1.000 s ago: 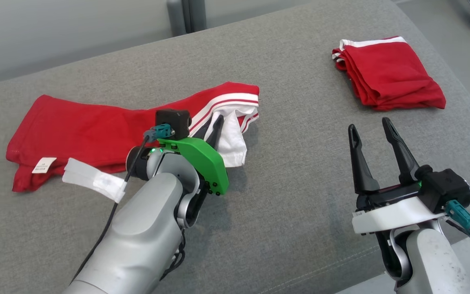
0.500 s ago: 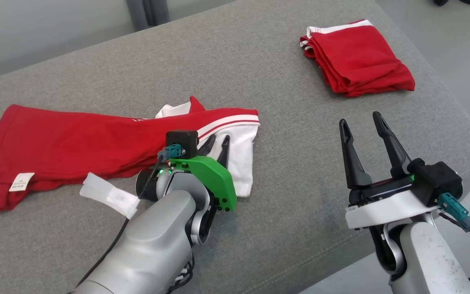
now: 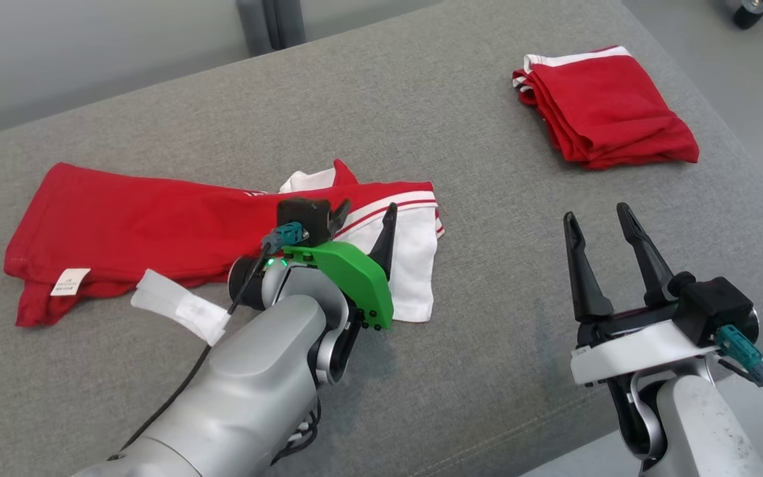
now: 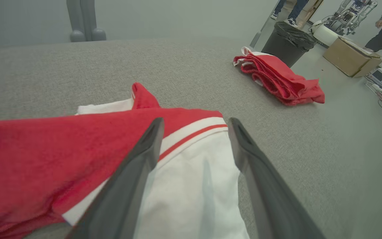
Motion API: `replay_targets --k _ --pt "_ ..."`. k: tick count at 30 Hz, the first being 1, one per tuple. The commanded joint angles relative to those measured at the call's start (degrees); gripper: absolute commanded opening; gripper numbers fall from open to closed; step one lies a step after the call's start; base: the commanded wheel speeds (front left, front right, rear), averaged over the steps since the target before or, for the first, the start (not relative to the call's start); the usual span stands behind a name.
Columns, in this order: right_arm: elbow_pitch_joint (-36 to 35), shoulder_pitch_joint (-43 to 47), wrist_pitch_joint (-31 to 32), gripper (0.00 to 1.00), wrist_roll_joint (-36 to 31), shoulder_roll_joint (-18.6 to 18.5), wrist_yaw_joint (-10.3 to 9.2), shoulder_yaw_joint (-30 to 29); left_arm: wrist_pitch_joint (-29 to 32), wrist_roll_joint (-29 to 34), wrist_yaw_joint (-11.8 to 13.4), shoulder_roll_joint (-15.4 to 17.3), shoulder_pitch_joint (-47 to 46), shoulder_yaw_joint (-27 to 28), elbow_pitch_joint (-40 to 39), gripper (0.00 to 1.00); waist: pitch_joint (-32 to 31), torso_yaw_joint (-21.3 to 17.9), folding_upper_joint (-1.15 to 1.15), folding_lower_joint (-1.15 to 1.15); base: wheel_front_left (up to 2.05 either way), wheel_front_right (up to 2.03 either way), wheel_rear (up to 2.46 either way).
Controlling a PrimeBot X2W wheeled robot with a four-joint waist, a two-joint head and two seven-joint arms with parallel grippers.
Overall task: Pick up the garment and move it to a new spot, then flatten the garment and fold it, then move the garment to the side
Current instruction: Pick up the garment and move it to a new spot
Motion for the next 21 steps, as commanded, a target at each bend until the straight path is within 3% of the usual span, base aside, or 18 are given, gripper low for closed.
replay_targets --k 1,21 --pt "0.4 1.1 -0.2 1.00 -0.3 -0.2 -0.01 -0.4 -0.3 2.1 -0.2 0.2 -0.6 1.8 -0.6 1.00 -1.4 2.0 0.00 0.00 0.00 0.00 0.00" --pt "6.5 3.6 -0.2 1.00 0.8 -0.2 -0.01 -0.3 -0.3 25.2 -1.5 1.6 17.2 25.2 -11.5 1.00 -5.0 8.0 0.00 0.00 0.00 0.00 0.00"
